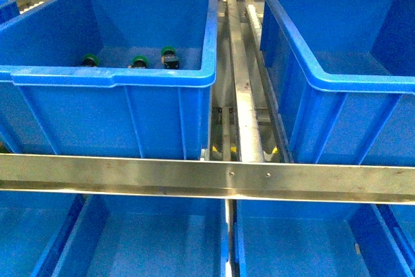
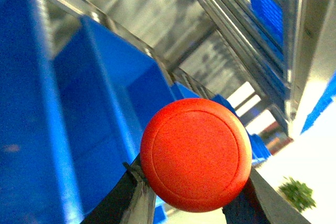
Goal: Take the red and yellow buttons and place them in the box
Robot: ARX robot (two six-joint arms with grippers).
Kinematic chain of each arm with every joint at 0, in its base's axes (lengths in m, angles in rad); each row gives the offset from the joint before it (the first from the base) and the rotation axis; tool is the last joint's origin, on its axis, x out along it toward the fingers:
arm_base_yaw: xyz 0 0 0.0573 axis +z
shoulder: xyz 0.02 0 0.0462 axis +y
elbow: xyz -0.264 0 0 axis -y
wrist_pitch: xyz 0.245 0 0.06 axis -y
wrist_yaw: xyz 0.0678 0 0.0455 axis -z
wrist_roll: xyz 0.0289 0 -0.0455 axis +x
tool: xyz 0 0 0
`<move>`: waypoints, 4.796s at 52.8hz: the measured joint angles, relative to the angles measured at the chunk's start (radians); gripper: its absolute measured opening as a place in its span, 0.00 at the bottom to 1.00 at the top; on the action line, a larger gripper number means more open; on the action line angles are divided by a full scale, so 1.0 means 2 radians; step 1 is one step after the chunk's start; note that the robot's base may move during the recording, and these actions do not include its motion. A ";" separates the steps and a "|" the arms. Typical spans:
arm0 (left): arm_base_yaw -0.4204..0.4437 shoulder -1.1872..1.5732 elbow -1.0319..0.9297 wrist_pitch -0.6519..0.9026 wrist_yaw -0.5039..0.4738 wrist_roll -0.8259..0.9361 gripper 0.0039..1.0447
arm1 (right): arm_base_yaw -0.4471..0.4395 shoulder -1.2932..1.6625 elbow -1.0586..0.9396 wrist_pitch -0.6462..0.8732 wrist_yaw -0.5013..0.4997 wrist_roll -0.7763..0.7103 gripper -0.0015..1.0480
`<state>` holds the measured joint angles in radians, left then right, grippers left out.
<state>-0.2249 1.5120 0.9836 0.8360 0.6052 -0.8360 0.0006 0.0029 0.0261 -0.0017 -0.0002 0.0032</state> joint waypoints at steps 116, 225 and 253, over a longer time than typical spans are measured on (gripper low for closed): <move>-0.214 0.166 0.100 0.101 -0.041 -0.154 0.24 | 0.123 0.482 0.264 0.327 0.183 0.750 0.94; -0.191 0.177 0.142 0.089 -0.094 -0.136 0.93 | 0.174 0.586 0.290 0.392 0.240 0.660 0.25; 0.017 -0.248 -0.147 -0.034 -0.020 -0.006 0.93 | 0.211 0.586 0.289 0.386 0.272 0.571 0.25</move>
<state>-0.1902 1.0164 0.6891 0.7681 0.5652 -0.8482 0.4221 1.1740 0.6033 0.7700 0.5434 1.1450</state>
